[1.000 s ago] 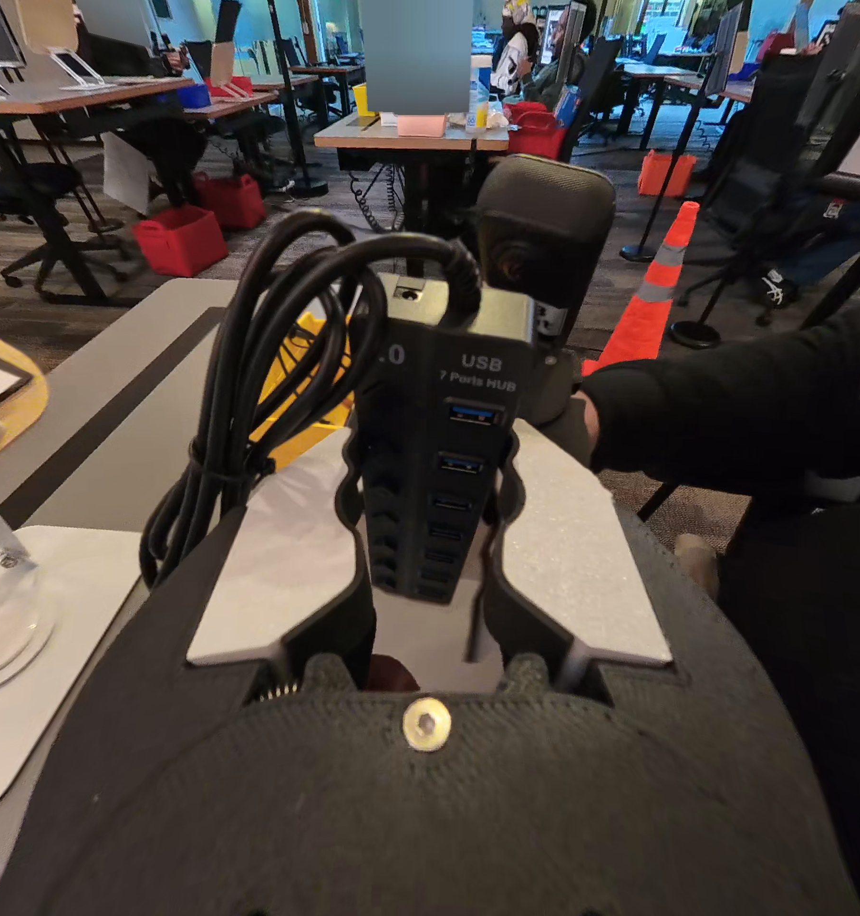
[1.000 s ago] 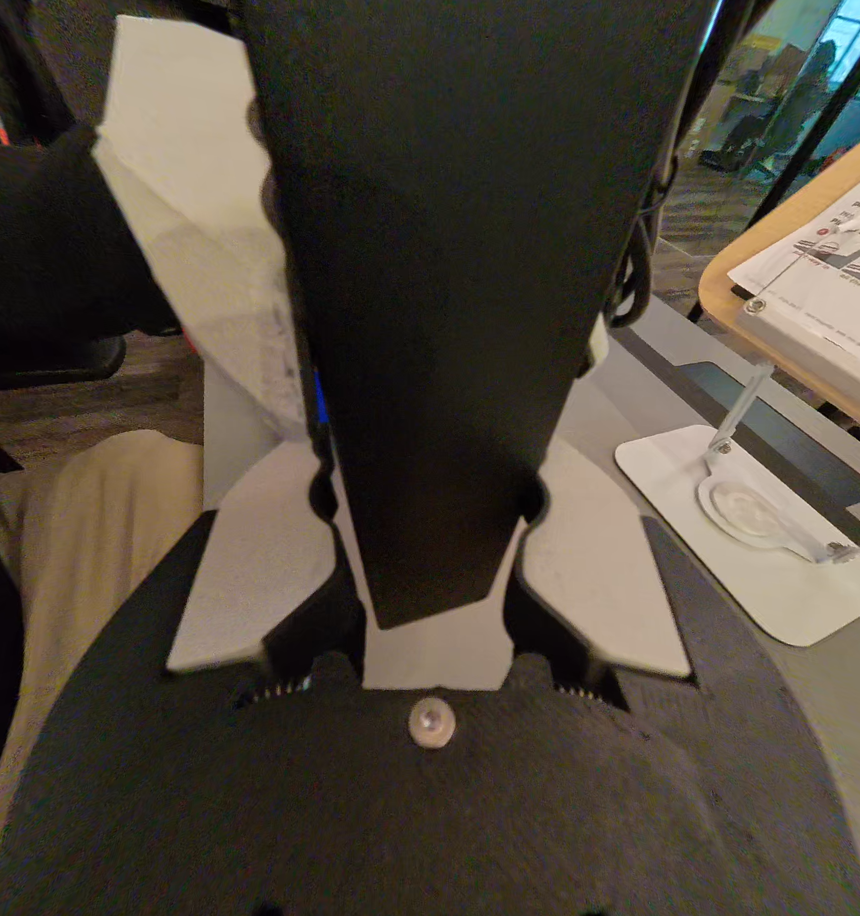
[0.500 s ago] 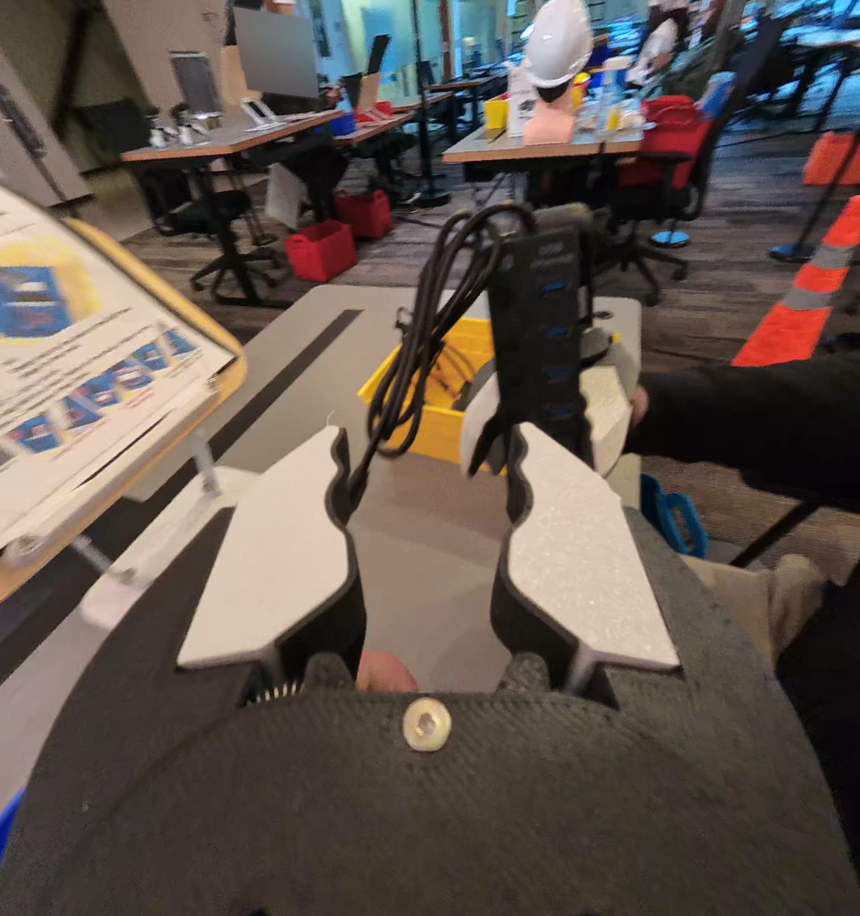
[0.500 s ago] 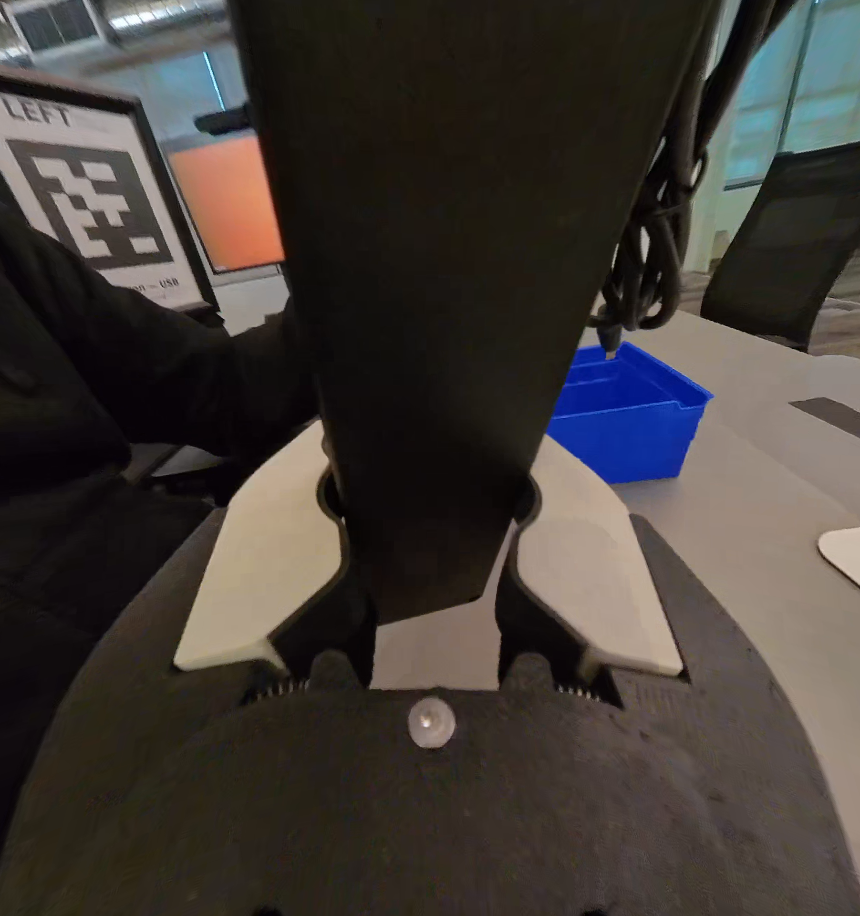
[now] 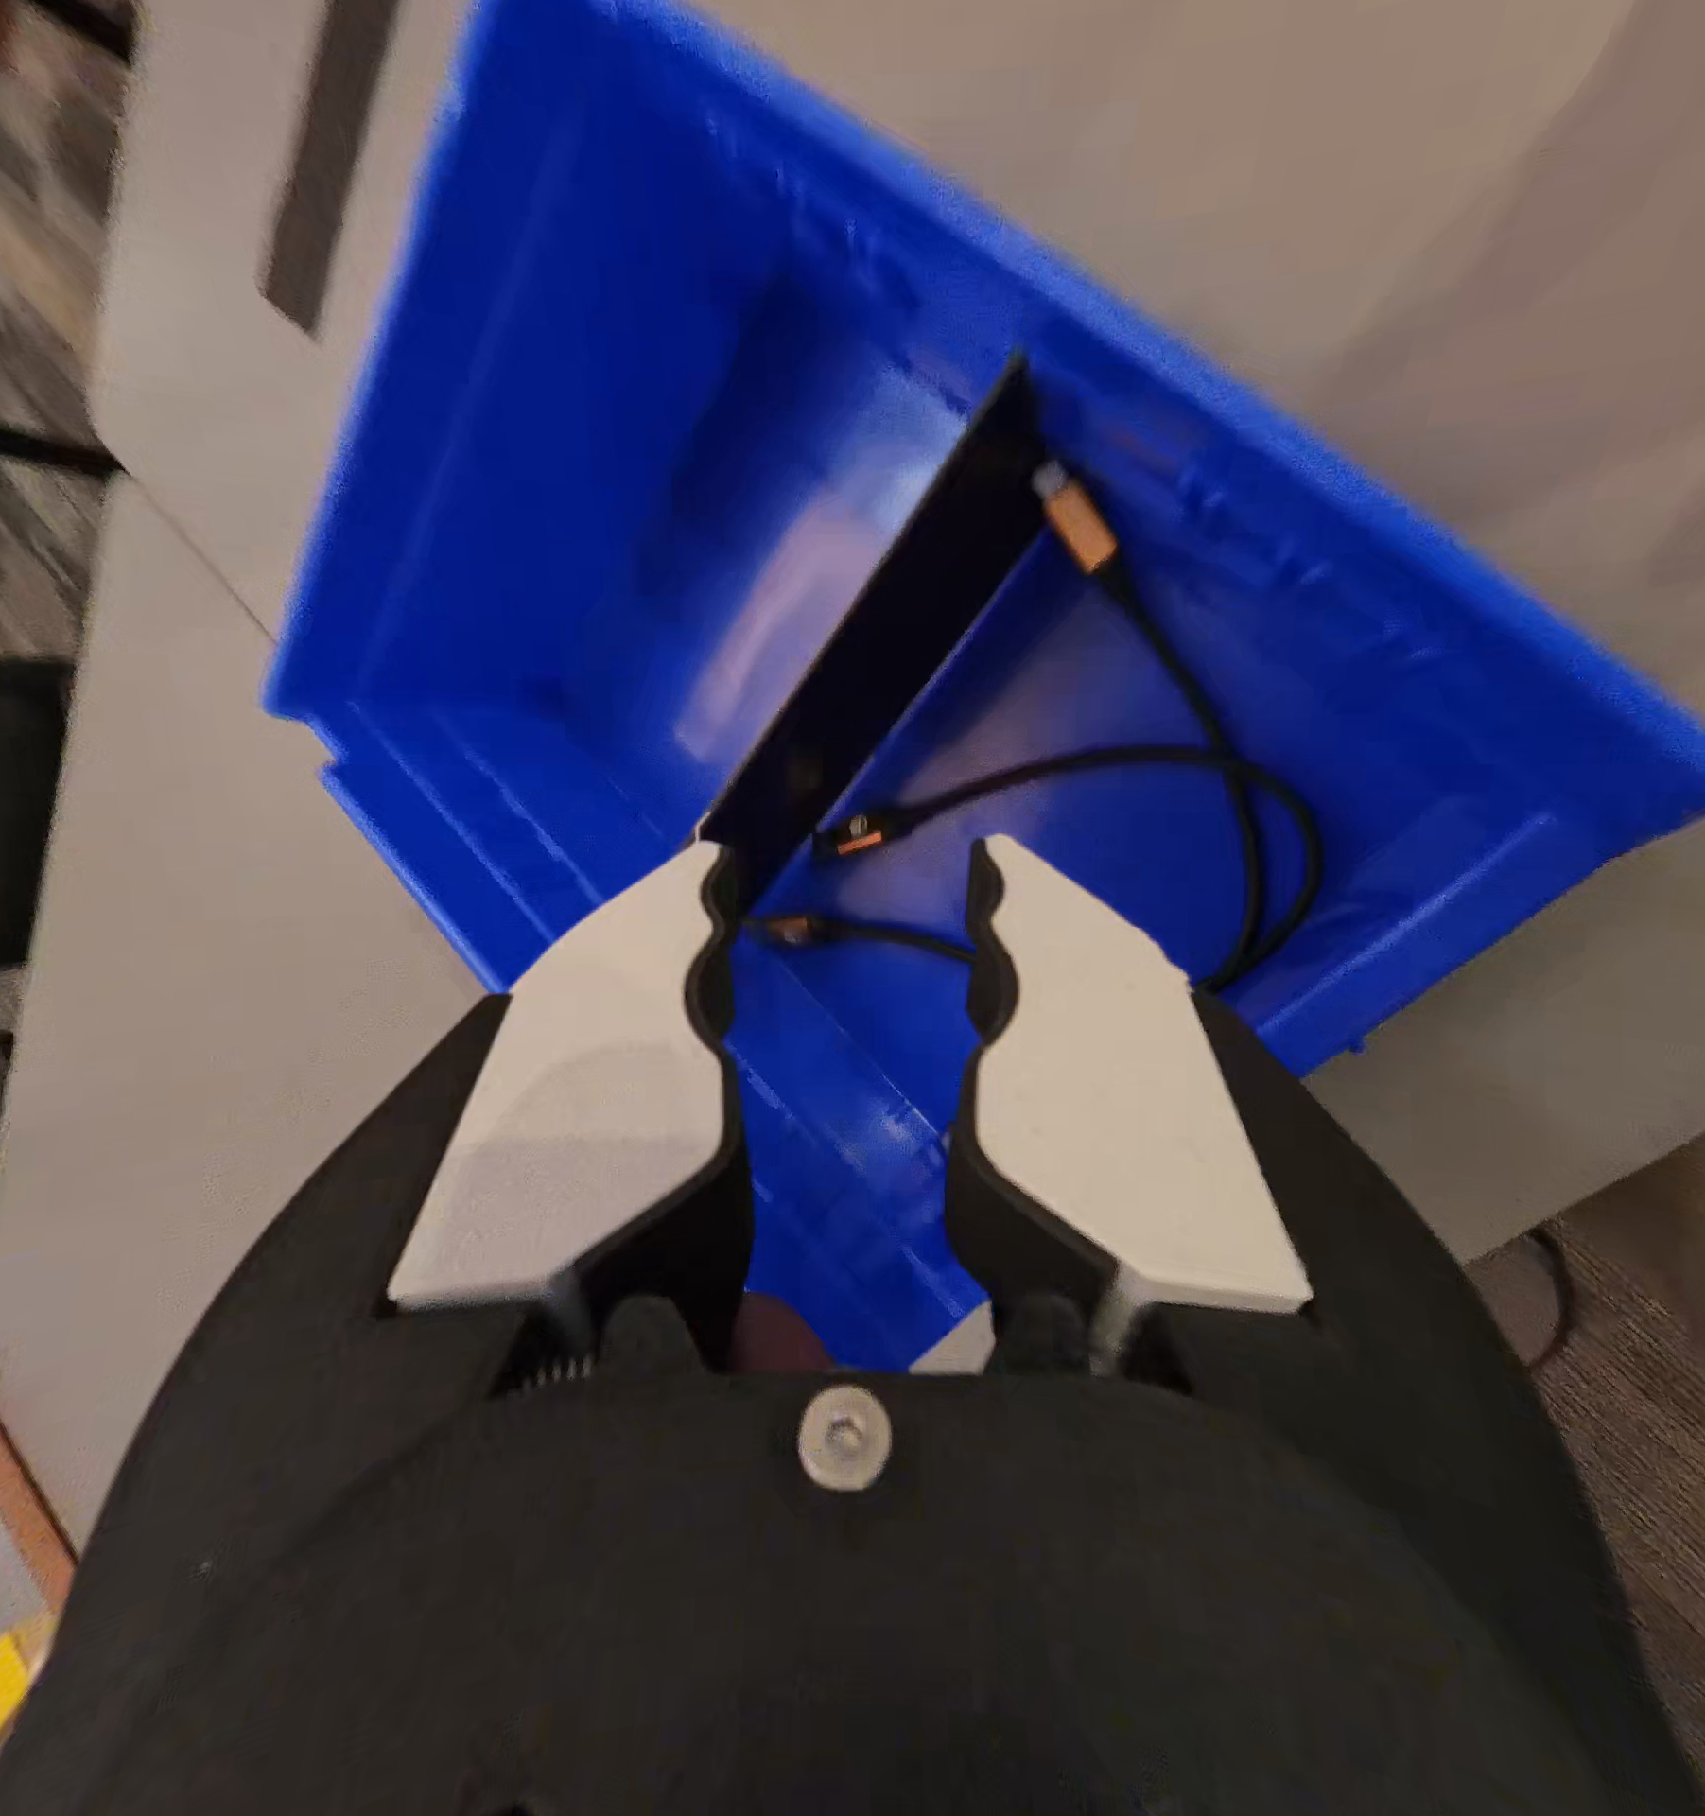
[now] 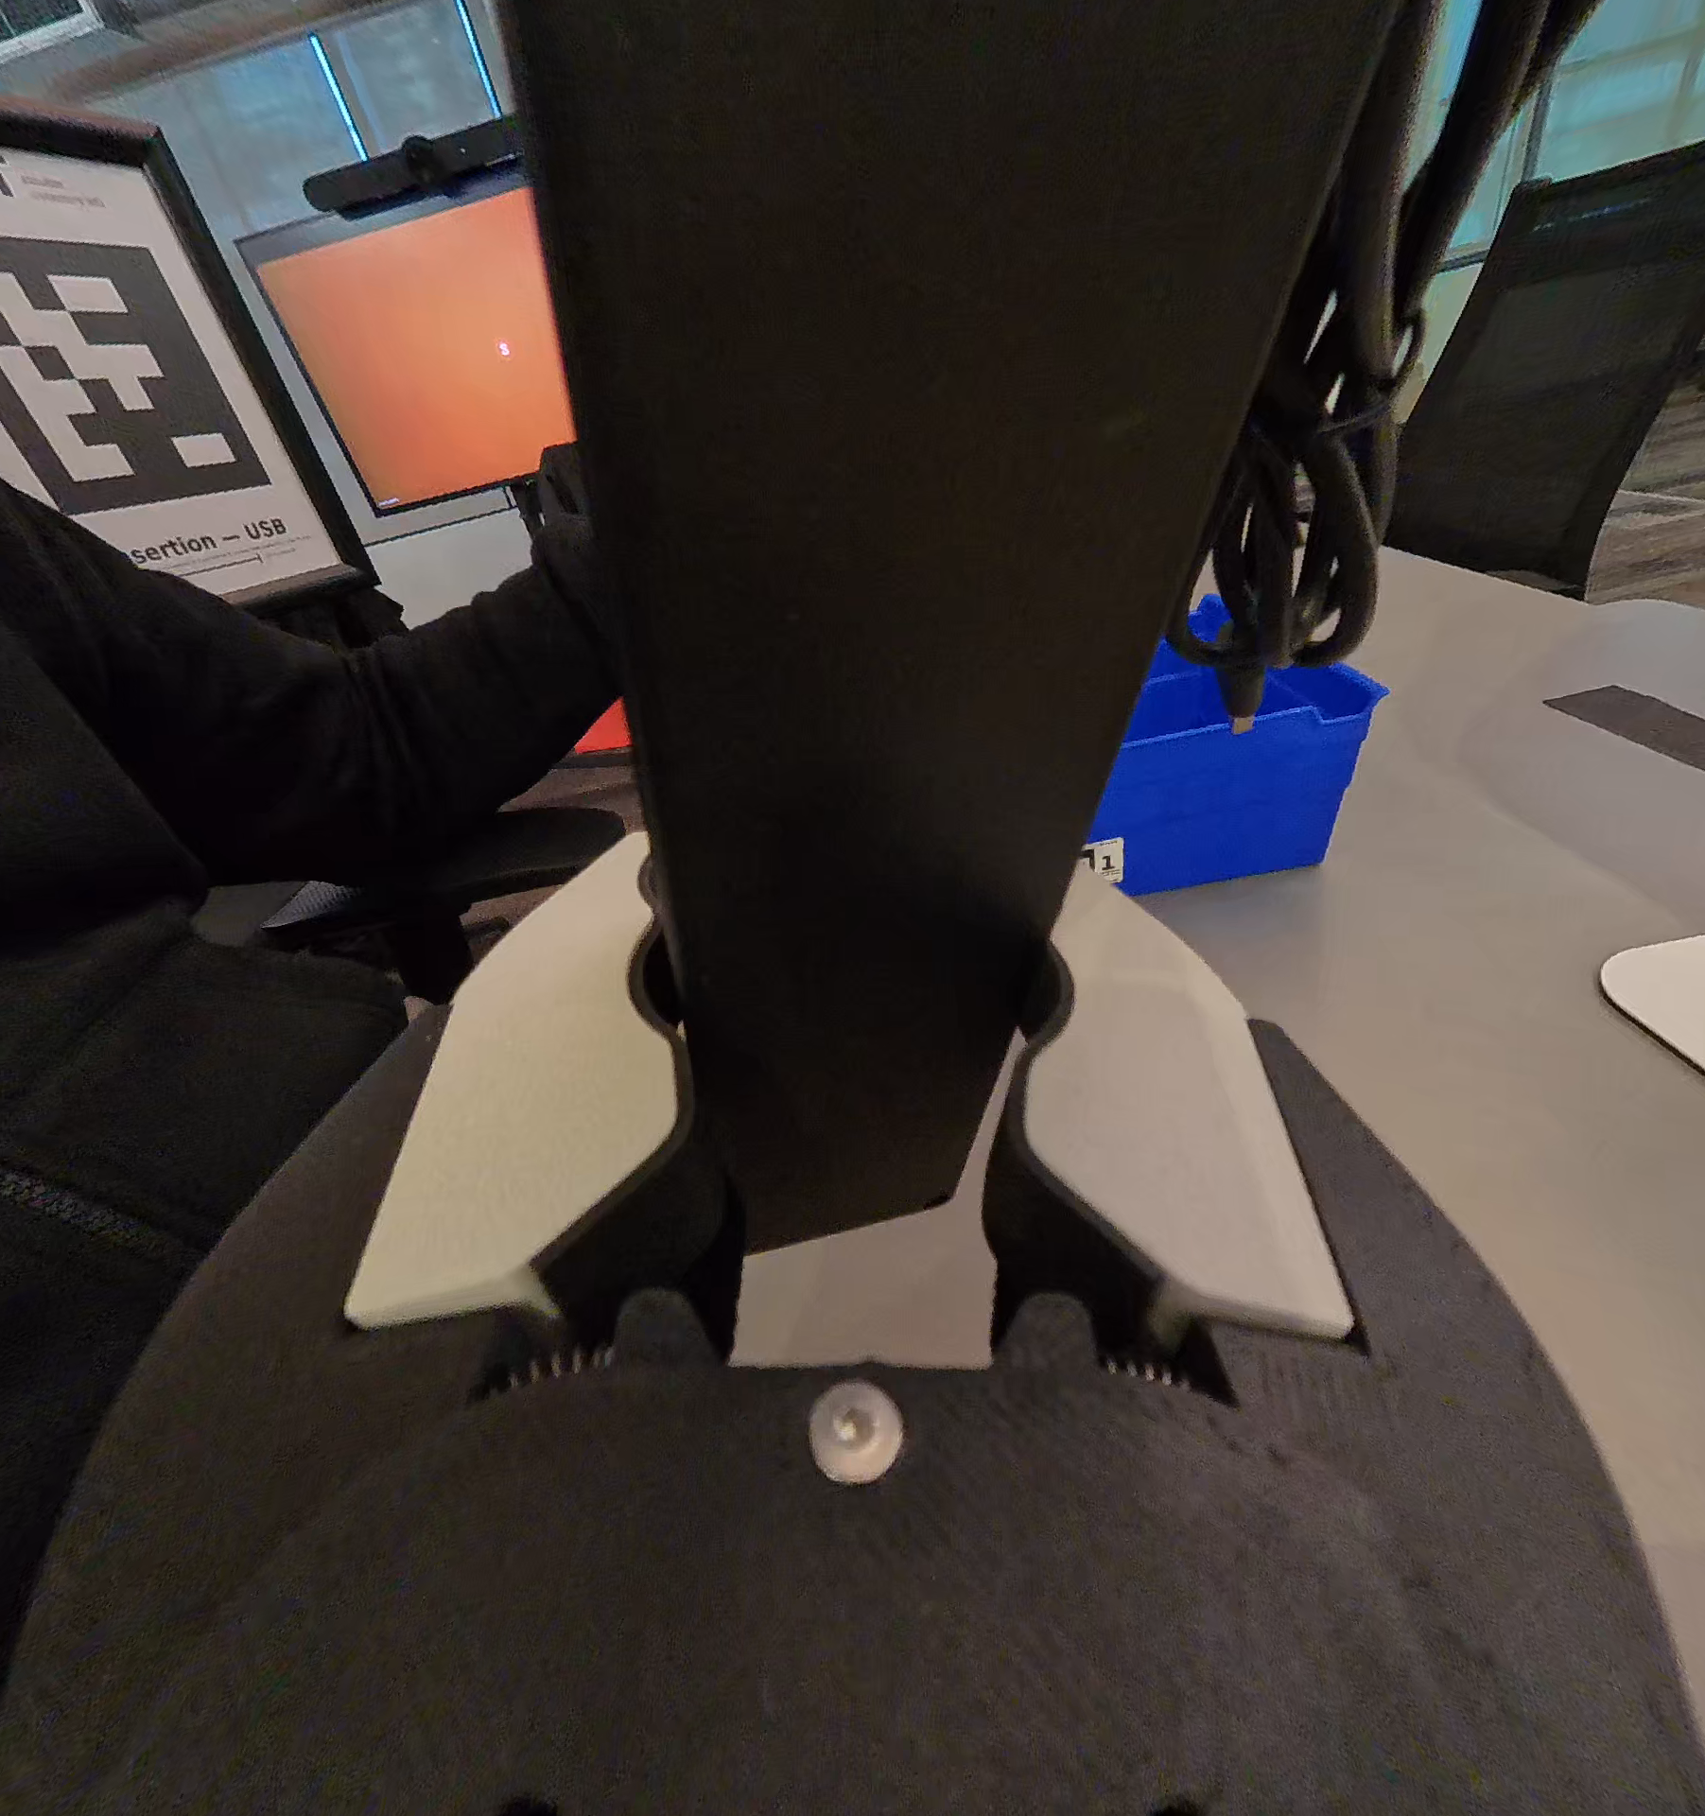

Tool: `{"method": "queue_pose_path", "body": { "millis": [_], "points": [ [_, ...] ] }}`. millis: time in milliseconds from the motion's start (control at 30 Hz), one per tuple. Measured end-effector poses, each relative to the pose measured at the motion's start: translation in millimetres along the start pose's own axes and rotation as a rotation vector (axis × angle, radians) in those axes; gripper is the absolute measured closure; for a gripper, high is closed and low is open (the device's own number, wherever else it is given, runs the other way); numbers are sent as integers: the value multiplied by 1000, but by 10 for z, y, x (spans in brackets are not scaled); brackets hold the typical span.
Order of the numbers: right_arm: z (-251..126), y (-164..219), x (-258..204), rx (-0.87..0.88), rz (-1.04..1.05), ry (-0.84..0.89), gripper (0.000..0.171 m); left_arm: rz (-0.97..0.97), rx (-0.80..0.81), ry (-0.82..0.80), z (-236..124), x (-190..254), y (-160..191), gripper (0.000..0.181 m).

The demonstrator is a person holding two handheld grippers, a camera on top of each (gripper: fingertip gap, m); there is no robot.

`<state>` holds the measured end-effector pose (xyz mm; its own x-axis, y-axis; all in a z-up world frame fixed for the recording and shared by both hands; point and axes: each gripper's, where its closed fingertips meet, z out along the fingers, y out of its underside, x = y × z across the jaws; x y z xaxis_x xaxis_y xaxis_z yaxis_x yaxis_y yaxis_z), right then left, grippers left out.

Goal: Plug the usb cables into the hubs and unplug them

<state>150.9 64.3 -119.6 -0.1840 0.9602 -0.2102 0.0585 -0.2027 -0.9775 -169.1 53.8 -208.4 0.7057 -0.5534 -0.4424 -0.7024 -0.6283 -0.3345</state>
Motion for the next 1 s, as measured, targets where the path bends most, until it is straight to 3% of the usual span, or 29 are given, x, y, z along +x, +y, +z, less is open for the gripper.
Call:
{"method": "queue_pose_path", "body": {
  "millis": [100, 233, 367, 433, 567, 700, 1000],
  "points": [
    [25, 18, 9, -14, -3, 3, 104, -39, -170, -35, 280, -70, 361, 140],
    [47, 42, 8, -29, -8, 4, 104, -127, -156, 60, 610, 98, 389, 150],
    [32, 43, 17, -28, -8, 8, 104, 248, -191, -62, 805, 80, 458, 156],
    [18, 34, 25, -22, -5, 8, 104, 279, -135, -60, 889, 132, 361, 157],
    [4, 24, 34, -16, 0, 9, 104, 391, -217, -84, 1027, 96, 470, 161],
    [2, 9, 22, -16, -7, 9, 104, 385, -209, -89, 1069, 57, 496, 169],
    [11, 5, 13, -19, -9, 6, 104, 342, -96, -111, 1062, 42, 368, 174]
  ]
}}
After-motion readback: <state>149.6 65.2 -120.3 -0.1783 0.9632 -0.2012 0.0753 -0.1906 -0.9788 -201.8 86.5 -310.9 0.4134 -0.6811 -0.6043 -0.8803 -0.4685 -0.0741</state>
